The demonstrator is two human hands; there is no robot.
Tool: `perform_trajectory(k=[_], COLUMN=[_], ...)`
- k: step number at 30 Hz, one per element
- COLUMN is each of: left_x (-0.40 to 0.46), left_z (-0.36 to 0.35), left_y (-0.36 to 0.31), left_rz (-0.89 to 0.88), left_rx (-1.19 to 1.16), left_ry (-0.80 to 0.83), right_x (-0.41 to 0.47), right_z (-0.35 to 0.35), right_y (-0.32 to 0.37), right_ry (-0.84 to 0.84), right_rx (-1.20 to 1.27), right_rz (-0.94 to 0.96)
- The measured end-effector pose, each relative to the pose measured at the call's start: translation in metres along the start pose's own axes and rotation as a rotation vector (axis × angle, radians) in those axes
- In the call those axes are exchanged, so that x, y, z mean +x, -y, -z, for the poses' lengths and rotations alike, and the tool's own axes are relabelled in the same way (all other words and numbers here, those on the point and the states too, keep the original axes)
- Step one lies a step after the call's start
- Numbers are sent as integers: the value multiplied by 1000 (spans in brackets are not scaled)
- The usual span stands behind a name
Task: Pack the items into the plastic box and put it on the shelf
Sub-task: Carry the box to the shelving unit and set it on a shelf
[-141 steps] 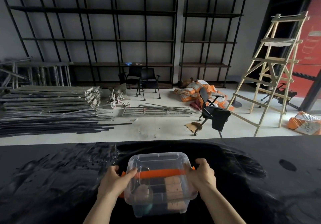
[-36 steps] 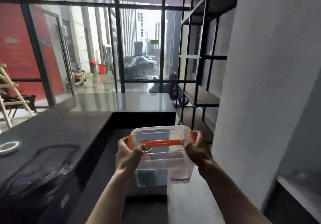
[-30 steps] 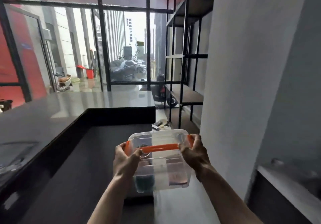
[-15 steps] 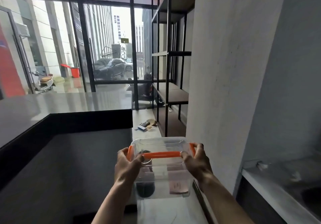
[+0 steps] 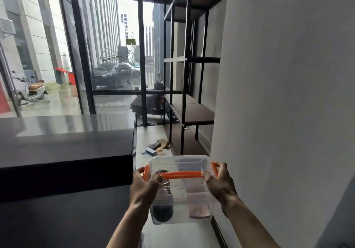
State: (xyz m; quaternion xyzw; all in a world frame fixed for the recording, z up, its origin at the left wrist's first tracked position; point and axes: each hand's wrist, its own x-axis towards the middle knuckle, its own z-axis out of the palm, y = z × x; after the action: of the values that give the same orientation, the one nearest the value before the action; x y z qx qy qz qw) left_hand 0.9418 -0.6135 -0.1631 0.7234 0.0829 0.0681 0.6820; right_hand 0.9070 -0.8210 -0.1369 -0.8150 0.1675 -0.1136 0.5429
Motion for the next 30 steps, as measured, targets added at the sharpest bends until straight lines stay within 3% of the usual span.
perform_trajectory(k=[6,15,22,30], left_x=[112,299,471,658], left_z=[-48,-134,-203,-227], left_y=[-17,-7,-16,-10], left_rz=[-6,-28,-7,19], left_rx=[-26,41,19,65], left_ry=[57,-25,-94,-206], right_x=[115,331,537,716], right_z=[-20,-72,-119,-210], right_y=[18,8,28,53], right_ry=[-25,-13,85,193], right_rx=[-2,87,79,128], right_rz=[-27,-7,20,45])
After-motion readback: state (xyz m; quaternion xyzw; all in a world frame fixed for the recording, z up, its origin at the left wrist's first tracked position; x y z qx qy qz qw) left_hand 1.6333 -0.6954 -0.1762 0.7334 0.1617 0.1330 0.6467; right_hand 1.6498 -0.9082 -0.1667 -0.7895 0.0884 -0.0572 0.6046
